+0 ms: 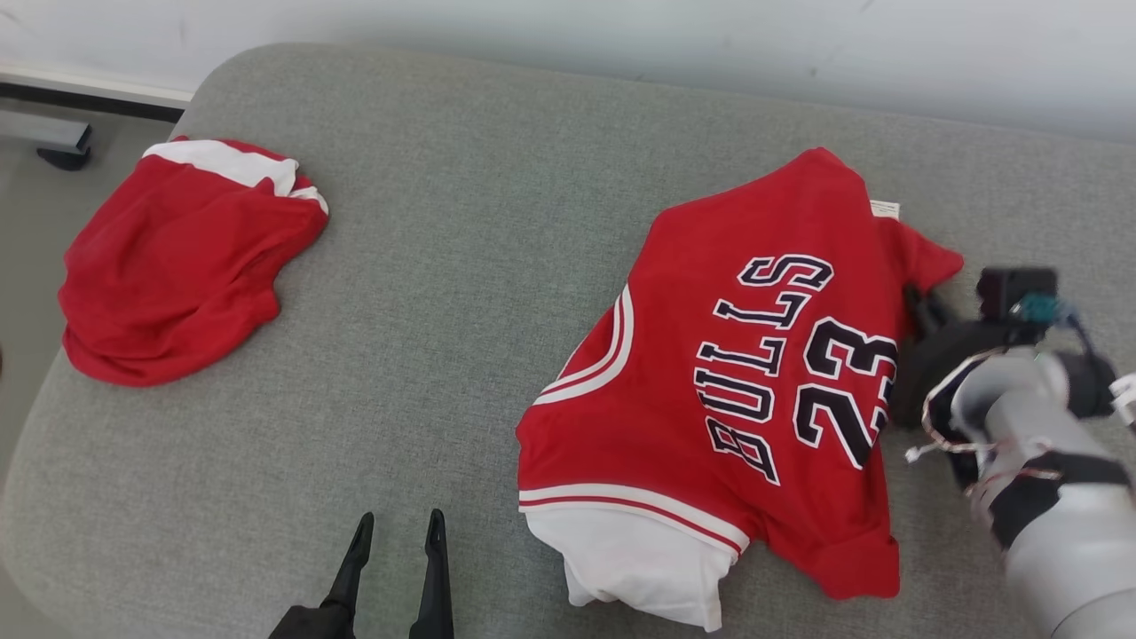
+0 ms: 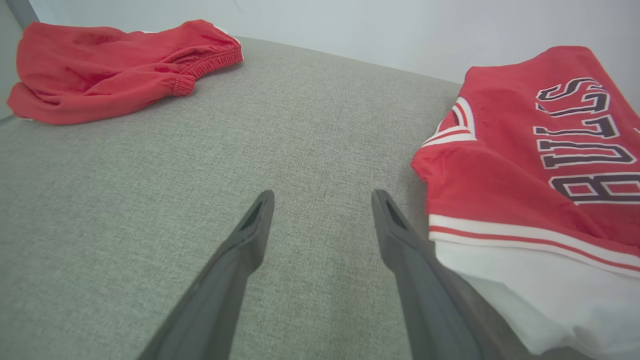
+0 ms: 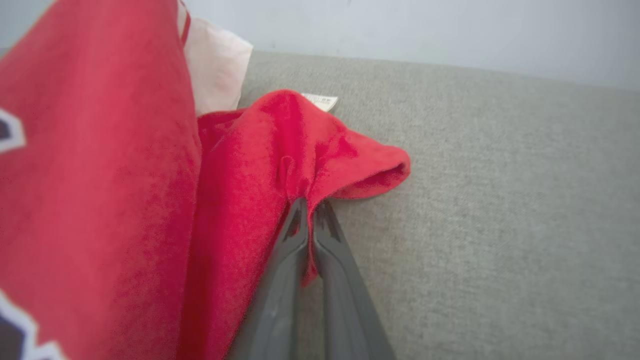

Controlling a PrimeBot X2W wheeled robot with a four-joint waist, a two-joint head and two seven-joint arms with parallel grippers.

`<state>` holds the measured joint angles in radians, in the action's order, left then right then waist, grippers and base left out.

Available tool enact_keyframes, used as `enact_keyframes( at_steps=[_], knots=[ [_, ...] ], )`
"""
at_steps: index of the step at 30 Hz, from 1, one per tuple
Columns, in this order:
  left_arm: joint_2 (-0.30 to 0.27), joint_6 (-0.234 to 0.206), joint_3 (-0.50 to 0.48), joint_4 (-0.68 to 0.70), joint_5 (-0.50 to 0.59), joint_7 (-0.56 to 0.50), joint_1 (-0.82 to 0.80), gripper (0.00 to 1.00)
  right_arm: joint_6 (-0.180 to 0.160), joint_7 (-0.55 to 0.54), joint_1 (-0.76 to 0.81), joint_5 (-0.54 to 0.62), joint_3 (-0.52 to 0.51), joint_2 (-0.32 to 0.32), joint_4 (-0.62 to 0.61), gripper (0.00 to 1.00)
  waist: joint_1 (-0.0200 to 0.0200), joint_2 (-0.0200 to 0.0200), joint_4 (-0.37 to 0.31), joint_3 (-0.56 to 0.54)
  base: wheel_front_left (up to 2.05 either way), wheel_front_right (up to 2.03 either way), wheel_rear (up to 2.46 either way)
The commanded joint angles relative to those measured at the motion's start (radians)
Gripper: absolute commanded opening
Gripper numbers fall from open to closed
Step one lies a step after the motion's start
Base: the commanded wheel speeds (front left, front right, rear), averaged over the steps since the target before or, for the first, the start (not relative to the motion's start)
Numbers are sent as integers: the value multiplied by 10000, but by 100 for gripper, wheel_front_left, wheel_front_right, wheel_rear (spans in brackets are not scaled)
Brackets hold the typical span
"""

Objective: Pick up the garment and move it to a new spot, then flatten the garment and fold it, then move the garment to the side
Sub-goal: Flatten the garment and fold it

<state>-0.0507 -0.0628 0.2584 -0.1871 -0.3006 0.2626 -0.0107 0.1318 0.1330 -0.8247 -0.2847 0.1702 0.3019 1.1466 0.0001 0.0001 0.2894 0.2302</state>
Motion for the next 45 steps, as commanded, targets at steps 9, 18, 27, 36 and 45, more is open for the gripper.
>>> enact_keyframes(
  at_steps=[9, 18, 27, 36, 45],
  knots=[
    [5, -81, -43, -5, -123, 33, 116, 100, -23, 229, -1412, -634, 1201, 1137, -1270, 0, -1, -1, -359, -403, 0, 0, 0],
    [5, -145, -39, 12, -247, 33, 237, 100, -23, -569, -1847, -1125, 2302, 1768, -2400, 0, -1, -1, -533, -507, 0, 0, 0],
    [5, -154, 92, -16, -337, 33, -23, 100, -23, -398, -2130, -1137, 2820, 735, -2122, 100, -1, -1, -490, -328, 0, 0, 0],
    [5, -89, -117, -119, -142, 32, 185, 100, -23, 642, -1403, -1443, 3407, 471, -1558, 100, -1, -1, -790, -610, 0, 0, 0],
    [4, -10, -327, -98, 99, 32, 391, 100, -23, 1226, 714, -2497, 3263, 1065, -2402, 100, -1, -1, -1280, -1157, 0, 0, 0]
  ],
)
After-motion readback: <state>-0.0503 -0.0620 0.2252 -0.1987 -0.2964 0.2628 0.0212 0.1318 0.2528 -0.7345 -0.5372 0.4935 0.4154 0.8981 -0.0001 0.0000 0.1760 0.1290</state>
